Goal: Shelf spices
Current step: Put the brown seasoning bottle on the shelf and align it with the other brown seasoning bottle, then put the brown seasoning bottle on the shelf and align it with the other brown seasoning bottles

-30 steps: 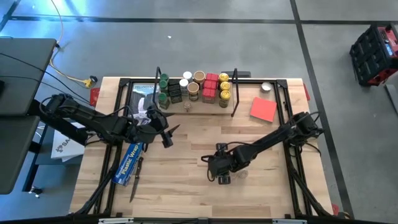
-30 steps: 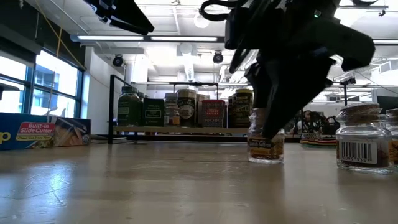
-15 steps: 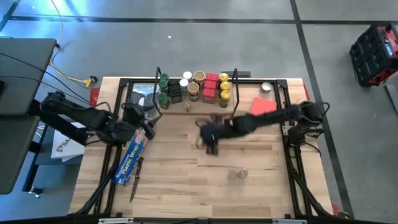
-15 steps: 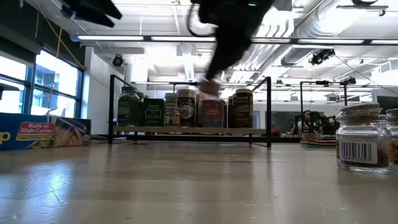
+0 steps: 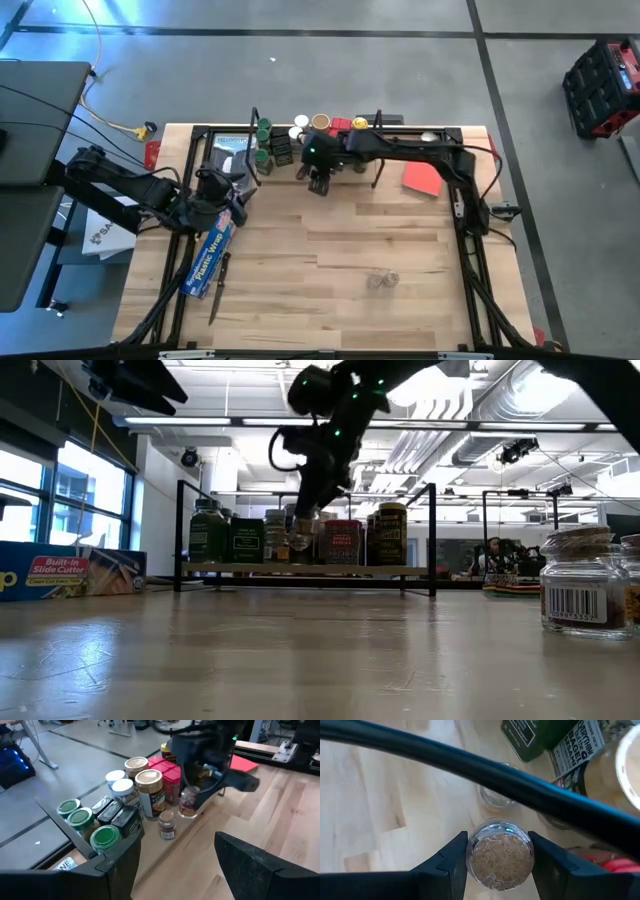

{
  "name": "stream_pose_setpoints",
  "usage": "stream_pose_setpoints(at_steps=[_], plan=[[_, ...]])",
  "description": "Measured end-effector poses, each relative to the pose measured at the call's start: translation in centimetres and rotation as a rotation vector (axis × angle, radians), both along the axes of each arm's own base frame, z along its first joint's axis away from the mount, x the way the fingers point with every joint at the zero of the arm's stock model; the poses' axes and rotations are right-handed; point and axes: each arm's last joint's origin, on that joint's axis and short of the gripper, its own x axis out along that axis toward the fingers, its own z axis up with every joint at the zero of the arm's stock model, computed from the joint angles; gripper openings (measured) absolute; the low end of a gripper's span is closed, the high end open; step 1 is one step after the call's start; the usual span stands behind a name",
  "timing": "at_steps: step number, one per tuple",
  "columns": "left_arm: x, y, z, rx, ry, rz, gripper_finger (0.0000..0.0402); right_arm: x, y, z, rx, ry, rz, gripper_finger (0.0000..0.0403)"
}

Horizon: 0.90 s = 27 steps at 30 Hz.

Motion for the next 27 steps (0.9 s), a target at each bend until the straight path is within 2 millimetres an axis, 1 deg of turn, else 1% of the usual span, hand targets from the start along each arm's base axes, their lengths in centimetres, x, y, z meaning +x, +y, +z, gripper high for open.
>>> stream_pose_setpoints(at_steps=[3,6,8,14,23,27], plan=[[0.1,0.0,-0.1,0.002,0.005,0.0,0.025,0.8,-0.8,-0.8,0.001,0.039,0.01,0.0162],[0.1,-0.1,-0.1,0.001,0.005,-0.001,0.025,1.5,-1.1,-1.7,-0.002,0.084,0.013,0.0162],[0.1,-0.1,-0.1,-0.001,0.006,-0.003,0.025,1.8,-1.1,-1.9,-0.006,0.085,0.018,0.0163],[0.1,-0.1,-0.1,-0.004,0.008,-0.008,0.025,2.0,-1.3,-2.4,-0.029,0.094,0.004,0.0211],[0.1,-0.1,-0.1,-0.005,0.009,-0.009,0.025,2.5,-1.4,-2.0,-0.087,0.045,0.003,0.0222],[0.1,-0.1,-0.1,-0.007,0.01,-0.012,0.025,2.5,-0.7,-1.6,-0.124,0.052,0.014,0.0223]])
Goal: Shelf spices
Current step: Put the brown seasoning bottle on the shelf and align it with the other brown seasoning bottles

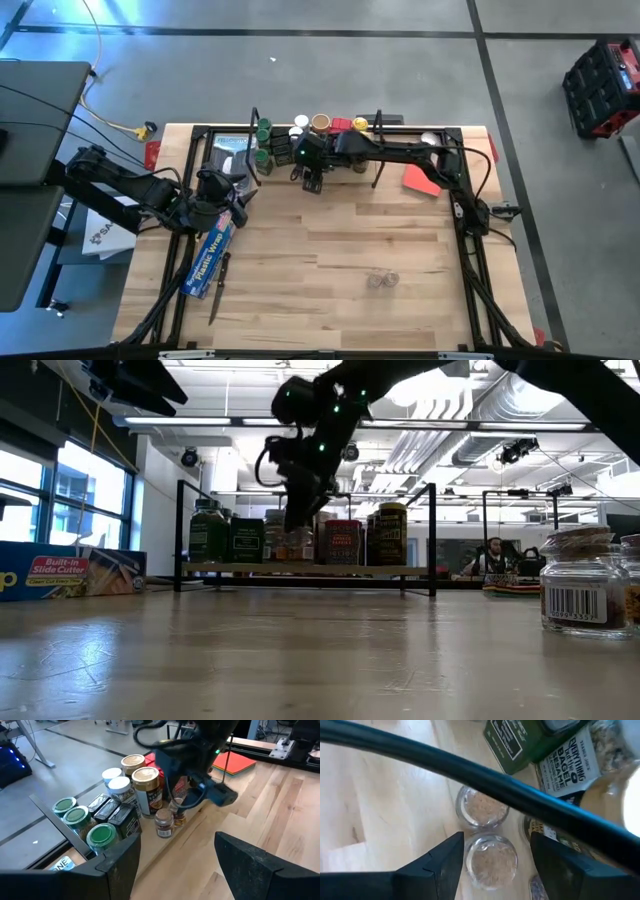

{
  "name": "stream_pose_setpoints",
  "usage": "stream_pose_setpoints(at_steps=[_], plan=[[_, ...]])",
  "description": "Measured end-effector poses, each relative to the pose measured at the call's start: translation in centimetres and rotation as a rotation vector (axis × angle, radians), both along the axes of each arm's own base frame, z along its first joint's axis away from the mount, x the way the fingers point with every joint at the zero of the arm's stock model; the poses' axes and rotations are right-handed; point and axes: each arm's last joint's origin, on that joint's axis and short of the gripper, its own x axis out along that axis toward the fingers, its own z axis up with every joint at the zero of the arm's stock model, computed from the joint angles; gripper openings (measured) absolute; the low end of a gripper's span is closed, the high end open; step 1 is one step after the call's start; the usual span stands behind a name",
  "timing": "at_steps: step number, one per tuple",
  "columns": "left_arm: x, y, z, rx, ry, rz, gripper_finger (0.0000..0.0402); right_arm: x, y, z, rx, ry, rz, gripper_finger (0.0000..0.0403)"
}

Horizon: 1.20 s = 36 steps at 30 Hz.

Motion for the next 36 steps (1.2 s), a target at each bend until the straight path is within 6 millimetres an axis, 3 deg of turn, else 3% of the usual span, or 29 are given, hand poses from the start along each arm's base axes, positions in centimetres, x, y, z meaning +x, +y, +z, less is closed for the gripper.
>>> stream_pose_setpoints(at_steps=[3,7,13,16,19,24,28,33,36], plan=[[0.0,-0.1,0.0,0.0,0.0,-0.006,0.025,-0.5,1.6,2.0,-0.009,-0.02,0.027,0.0223],[0.0,-0.1,0.0,-0.002,0.001,-0.01,0.025,-2.5,5.3,5.6,-0.014,0.008,0.087,0.0223],[0.1,-0.6,-0.2,0.003,0.011,-0.034,0.025,-7.3,15.2,10.3,-0.025,0.104,0.317,0.0224],[0.3,-1.0,-0.5,0.015,0.029,-0.045,0.025,-9.2,20.6,11.2,-0.057,0.096,0.375,0.0224],[0.7,-1.3,-0.8,0.038,0.047,-0.044,0.025,-11.0,24.9,11.2,-0.043,0.1,0.362,0.0224],[1.4,-1.8,-1.5,0.069,0.084,-0.041,0.025,-12.8,30.1,9.4,0.072,0.116,0.296,0.0224],[1.7,-2.0,-1.8,0.086,0.108,-0.043,0.025,-14.5,32.5,5.4,0.119,0.2,0.238,0.0224],[1.8,-1.9,-1.8,0.098,0.117,-0.047,0.025,-14.9,32.0,-0.2,0.233,0.318,0.218,0.0224],[1.7,-1.9,-1.7,0.1,0.113,-0.044,0.025,-15.0,30.8,-2.5,0.239,0.368,0.222,0.0224]])
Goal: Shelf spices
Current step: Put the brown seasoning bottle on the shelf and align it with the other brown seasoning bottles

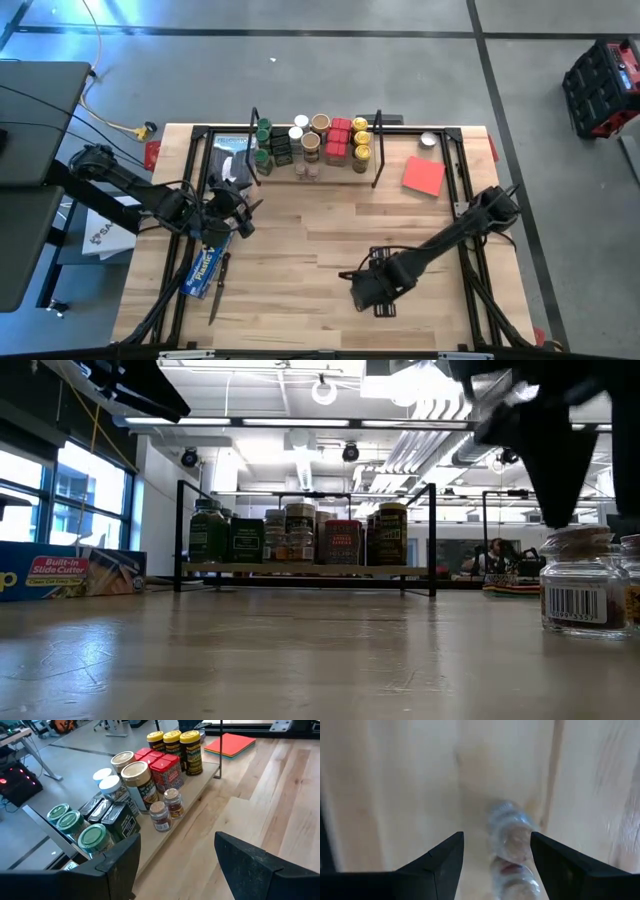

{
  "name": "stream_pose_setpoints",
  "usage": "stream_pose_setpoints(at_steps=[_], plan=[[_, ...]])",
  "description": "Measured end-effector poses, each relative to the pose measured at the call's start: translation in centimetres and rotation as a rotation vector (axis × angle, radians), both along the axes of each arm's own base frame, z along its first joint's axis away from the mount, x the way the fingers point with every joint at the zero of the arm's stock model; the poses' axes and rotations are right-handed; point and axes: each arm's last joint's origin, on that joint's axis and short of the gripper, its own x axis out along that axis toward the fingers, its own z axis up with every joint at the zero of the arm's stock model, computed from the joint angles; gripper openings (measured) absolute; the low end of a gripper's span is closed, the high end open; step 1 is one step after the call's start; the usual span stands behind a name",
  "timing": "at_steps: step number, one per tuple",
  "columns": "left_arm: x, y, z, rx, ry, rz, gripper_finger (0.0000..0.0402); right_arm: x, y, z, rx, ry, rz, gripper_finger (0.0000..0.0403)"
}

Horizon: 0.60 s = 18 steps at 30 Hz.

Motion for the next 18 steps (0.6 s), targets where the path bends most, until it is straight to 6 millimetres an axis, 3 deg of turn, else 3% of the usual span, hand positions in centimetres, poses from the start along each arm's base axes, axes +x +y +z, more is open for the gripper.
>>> stream_pose_setpoints(at_steps=[5,12,18], plan=[[0.0,0.0,0.0,-0.003,-0.007,0.006,0.025,-0.2,-1.8,-1.9,-0.025,0.056,-0.004,0.0224],[0.0,0.0,0.0,-0.025,-0.027,0.02,0.025,-0.2,-1.7,-2.9,0.003,0.053,0.047,0.0225],[0.0,0.0,0.0,-0.027,-0.029,0.021,0.025,0.0,-1.4,-2.7,0.009,0.016,0.024,0.0224]])
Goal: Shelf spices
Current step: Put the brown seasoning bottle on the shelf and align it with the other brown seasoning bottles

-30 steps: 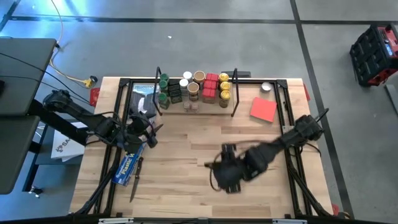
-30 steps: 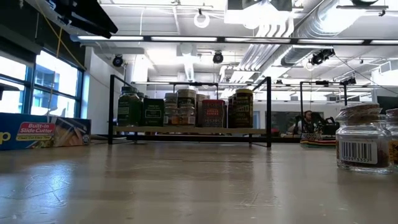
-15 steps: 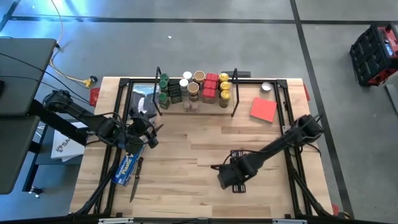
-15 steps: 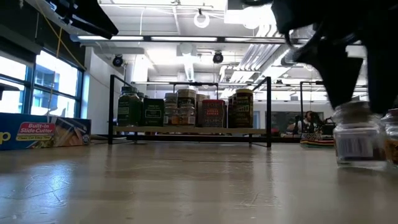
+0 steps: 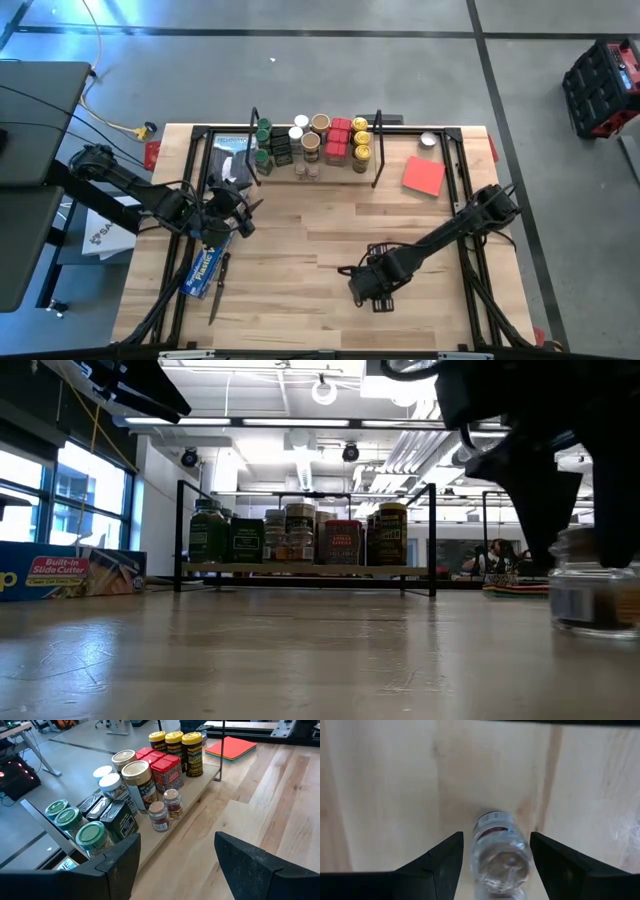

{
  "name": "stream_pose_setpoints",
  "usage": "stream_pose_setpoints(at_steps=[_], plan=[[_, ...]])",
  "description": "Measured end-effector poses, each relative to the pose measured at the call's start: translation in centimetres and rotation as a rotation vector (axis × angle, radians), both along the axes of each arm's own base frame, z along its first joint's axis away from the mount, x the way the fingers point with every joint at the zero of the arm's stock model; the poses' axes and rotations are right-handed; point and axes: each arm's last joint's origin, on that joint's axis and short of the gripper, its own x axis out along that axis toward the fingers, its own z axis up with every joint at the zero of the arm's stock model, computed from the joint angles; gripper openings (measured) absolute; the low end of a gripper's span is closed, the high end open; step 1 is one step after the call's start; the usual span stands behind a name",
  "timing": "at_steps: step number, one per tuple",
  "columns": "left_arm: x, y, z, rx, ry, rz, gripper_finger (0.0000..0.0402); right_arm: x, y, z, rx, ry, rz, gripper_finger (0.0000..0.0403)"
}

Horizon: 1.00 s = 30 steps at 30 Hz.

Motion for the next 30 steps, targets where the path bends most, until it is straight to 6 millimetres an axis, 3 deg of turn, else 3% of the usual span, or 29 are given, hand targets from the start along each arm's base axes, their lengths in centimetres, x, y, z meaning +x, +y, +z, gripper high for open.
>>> stream_pose_setpoints(at_steps=[5,13,17,24,30], plan=[[0.0,0.0,0.0,0.005,0.005,-0.003,0.025,0.1,0.1,0.0,-0.006,-0.02,-0.036,0.0205],[0.0,0.0,0.0,0.007,0.007,-0.004,0.025,0.4,-0.5,0.1,0.036,0.001,-0.034,0.0103],[0.0,0.0,0.0,0.007,0.007,-0.004,0.025,1.7,-1.8,1.0,0.028,-0.028,-0.028,0.0071],[0.0,0.0,0.0,0.007,0.009,-0.005,0.025,2.6,-2.8,3.4,0.006,-0.022,-0.005,0.0057],[0.0,0.0,0.0,0.006,0.01,-0.006,0.025,0.6,-1.2,4.5,-0.03,0.106,0.008,0.0066]])
